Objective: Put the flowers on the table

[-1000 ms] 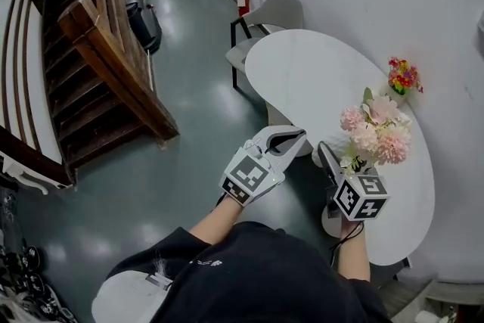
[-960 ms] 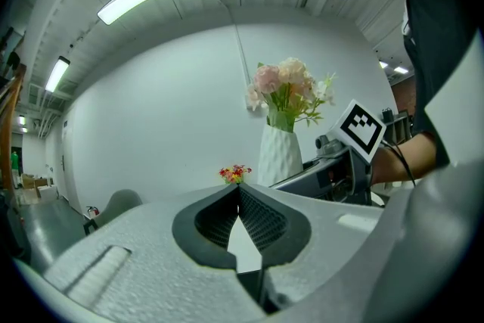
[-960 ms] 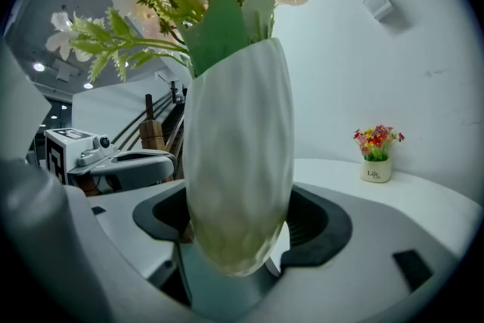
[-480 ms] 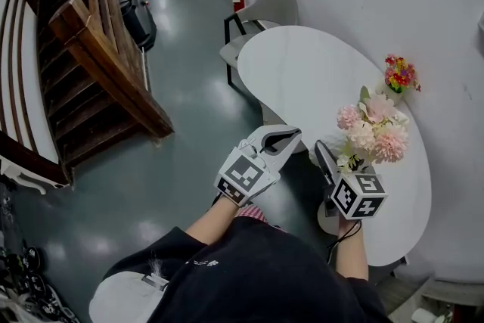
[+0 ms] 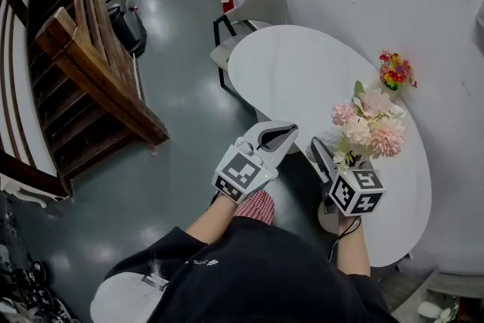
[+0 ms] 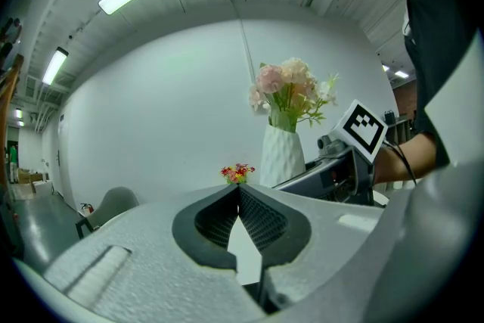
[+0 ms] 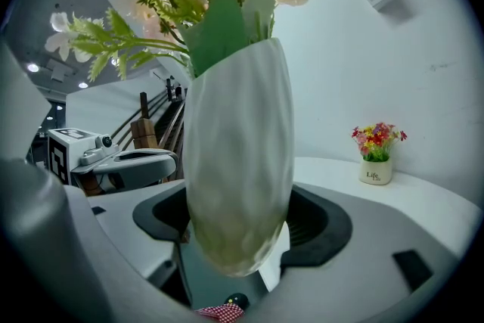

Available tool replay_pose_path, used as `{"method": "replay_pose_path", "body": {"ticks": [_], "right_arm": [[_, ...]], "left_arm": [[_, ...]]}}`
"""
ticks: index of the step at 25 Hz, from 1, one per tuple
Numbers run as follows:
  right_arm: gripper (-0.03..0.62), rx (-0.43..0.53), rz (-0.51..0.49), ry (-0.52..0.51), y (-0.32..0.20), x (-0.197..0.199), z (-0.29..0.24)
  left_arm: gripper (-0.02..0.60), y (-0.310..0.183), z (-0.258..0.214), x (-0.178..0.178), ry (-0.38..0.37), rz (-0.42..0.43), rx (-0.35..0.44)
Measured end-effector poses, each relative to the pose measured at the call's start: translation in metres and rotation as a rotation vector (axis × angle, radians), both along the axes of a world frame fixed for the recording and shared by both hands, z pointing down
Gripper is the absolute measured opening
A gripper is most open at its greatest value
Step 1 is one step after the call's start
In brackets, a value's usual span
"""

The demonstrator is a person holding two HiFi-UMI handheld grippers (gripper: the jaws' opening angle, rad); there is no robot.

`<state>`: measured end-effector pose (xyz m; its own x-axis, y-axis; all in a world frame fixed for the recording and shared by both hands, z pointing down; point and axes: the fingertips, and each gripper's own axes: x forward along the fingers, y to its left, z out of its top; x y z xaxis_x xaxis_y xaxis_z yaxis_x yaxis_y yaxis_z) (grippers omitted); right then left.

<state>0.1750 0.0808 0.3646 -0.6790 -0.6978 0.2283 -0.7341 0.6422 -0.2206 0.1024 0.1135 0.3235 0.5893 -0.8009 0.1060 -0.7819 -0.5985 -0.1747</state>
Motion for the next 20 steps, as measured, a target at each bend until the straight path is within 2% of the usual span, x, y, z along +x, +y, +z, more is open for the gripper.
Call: {"method": "replay_pose_path", "body": {"ticks": [20], "right_arm": [[0.367, -0.002, 0.031, -0.01, -0.078, -0.048, -0.001]], "left_arm": [[0.005, -0.081, -0.005, -0.047, -0.007, 0.032, 0.016]]}}
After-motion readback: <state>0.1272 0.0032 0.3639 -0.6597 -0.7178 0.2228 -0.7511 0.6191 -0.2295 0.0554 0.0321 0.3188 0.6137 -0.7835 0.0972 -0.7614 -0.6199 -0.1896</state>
